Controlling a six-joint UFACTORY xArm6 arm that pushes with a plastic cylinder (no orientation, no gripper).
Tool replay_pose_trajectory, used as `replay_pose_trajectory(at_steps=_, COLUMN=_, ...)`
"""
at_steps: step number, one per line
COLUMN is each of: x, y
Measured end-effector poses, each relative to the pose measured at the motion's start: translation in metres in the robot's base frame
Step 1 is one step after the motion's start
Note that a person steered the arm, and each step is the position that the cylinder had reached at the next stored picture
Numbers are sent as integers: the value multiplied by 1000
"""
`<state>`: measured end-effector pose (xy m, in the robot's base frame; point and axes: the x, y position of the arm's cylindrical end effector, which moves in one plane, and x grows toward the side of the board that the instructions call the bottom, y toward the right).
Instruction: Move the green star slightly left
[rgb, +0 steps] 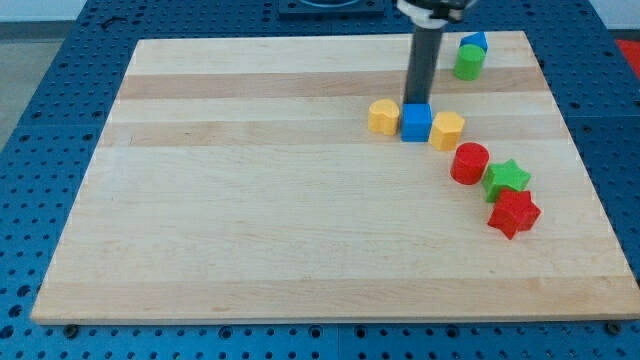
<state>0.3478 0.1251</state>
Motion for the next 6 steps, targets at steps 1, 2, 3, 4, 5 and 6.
replay_pose_trajectory(at_steps=1, x=0, y=60)
replay_pose_trajectory(at_steps=2, x=1, y=113)
replay_pose_trajectory(at_steps=3, x=37, y=141)
replay_pose_trajectory(at_steps=4, x=81, y=141)
replay_pose_trajectory(at_steps=5, x=120, y=127)
replay_pose_trajectory(at_steps=6, x=132, y=103)
